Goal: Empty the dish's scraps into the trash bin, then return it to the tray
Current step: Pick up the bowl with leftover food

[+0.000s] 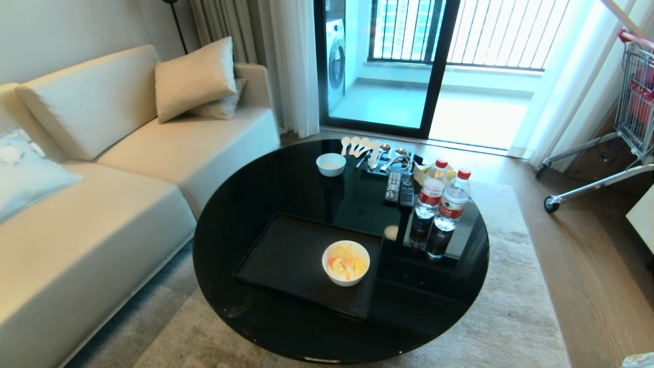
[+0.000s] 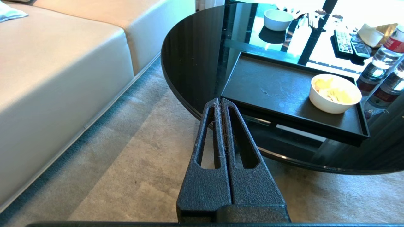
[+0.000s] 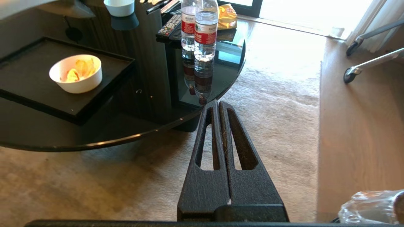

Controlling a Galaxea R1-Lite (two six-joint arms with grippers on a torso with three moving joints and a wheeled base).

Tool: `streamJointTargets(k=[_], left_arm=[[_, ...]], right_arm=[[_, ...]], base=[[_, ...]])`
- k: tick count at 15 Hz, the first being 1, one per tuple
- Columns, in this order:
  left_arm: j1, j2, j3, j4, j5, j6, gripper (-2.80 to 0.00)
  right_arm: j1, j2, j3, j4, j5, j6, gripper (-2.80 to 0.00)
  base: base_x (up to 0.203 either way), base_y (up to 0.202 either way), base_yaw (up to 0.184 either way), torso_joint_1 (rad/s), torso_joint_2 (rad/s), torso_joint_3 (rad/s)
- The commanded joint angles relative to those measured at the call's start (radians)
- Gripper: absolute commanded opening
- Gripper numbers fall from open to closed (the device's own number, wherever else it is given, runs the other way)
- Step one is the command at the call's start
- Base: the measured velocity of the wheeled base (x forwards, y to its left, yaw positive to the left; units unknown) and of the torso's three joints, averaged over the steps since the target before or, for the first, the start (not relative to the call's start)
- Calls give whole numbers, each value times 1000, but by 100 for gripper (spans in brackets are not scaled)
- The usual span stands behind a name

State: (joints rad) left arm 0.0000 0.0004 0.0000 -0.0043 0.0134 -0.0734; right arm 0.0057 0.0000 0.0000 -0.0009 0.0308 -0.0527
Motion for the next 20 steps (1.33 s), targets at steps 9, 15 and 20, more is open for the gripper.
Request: streamJointTargets(k=[9, 15, 20], left_arm=[[0, 0, 0, 0, 0, 0, -280], [0, 0, 0, 0, 0, 0, -280], [0, 0, 0, 0, 0, 0, -280]], right_arm=[[0, 0, 0, -1, 0, 11, -280], [0, 0, 0, -1, 0, 11, -280], [0, 0, 0, -1, 0, 11, -280]], base=[[0, 0, 0, 0, 0, 0], [0, 0, 0, 0, 0, 0], [0, 0, 0, 0, 0, 0]])
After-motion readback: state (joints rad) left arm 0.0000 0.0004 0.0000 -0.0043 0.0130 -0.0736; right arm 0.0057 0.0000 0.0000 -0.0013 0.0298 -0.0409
